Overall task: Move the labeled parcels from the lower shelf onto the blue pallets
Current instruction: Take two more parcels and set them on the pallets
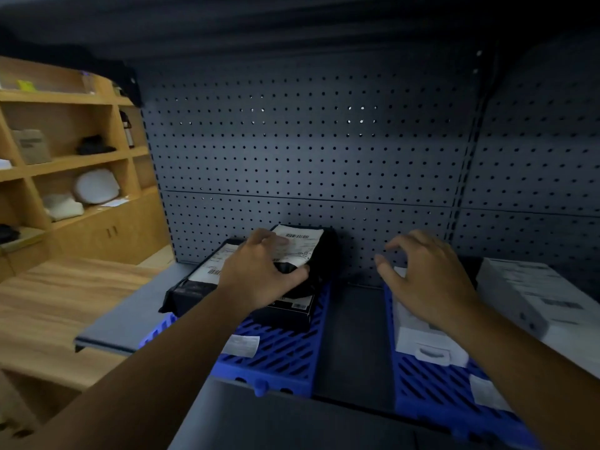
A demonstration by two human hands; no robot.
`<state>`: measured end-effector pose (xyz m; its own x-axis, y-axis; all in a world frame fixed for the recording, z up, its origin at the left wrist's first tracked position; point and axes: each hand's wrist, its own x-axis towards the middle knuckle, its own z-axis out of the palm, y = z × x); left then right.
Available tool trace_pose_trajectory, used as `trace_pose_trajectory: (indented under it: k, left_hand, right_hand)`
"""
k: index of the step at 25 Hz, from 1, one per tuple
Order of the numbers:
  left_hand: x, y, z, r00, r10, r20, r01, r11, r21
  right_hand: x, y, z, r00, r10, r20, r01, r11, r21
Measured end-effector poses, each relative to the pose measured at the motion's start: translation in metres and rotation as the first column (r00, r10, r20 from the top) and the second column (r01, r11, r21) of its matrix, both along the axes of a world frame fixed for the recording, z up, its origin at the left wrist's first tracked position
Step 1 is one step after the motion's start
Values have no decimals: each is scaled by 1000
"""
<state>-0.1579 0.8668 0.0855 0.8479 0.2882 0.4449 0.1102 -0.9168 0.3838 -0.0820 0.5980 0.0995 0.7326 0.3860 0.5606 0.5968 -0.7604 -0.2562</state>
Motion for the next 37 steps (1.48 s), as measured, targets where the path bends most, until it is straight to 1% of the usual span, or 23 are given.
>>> trace_pose_trajectory:
  k: [4, 9, 11, 13, 15, 16, 19, 21, 24, 26, 28, 31, 34, 37]
  left_hand:
    - [6, -1, -14, 1000, 5, -13, -5, 1000, -5]
    - [6, -5, -30, 992, 35, -121, -21, 993, 115]
    - [5, -6, -31, 994, 54, -93, -43, 992, 119]
    - [1, -5, -31, 998, 64, 5, -64, 992, 112]
    - [-1, -2, -32, 996, 68, 51, -75, 987, 140]
    - [-1, 0, -33, 997, 70, 41, -75, 985, 154]
    - [-4, 0, -37, 994, 96, -53, -85, 980, 182]
    - [-7, -3, -38, 995, 93, -41, -82, 973, 217]
    - [-12, -10, -37, 998, -61, 16, 54, 960, 276]
    - [-14, -16, -33, 993, -118, 28, 104, 943, 315]
    - [-15, -27, -25, 987, -154, 56, 131, 946, 296]
    - [-11, -54, -11, 964, -244, 103, 212, 943, 255]
    - [-4, -98, -2, 918, -378, 123, 346, 912, 219]
    - [4, -152, -1, 847, -518, 118, 490, 847, 207]
  right_hand:
    - [1, 5, -6, 1000, -24, -3, 24, 1000, -7]
    - [6, -1, -9, 998, -54, -14, 54, 999, -5]
    - [8, -3, -9, 997, -75, -3, 75, 997, 5]
    - [7, -3, -9, 997, -80, 4, 80, 997, 11]
    - [5, -4, -10, 997, -77, 9, 77, 997, 19]
    - [5, -4, -10, 997, -75, 11, 74, 997, 17]
    - [2, -6, -10, 997, -72, 18, 71, 997, 13]
    - [1, -7, -11, 997, -74, 21, 74, 997, 14]
    - [-1, -9, -11, 996, -81, 22, 81, 997, 6]
    - [-4, -10, -10, 995, -90, 30, 90, 996, 10]
    - [-9, -15, -7, 993, -109, 47, 108, 994, 17]
    - [-23, -31, -2, 986, -153, 64, 152, 988, 13]
    - [-46, -66, 0, 961, -254, 107, 250, 967, 48]
    - [-75, -117, -2, 909, -402, 108, 402, 915, 17]
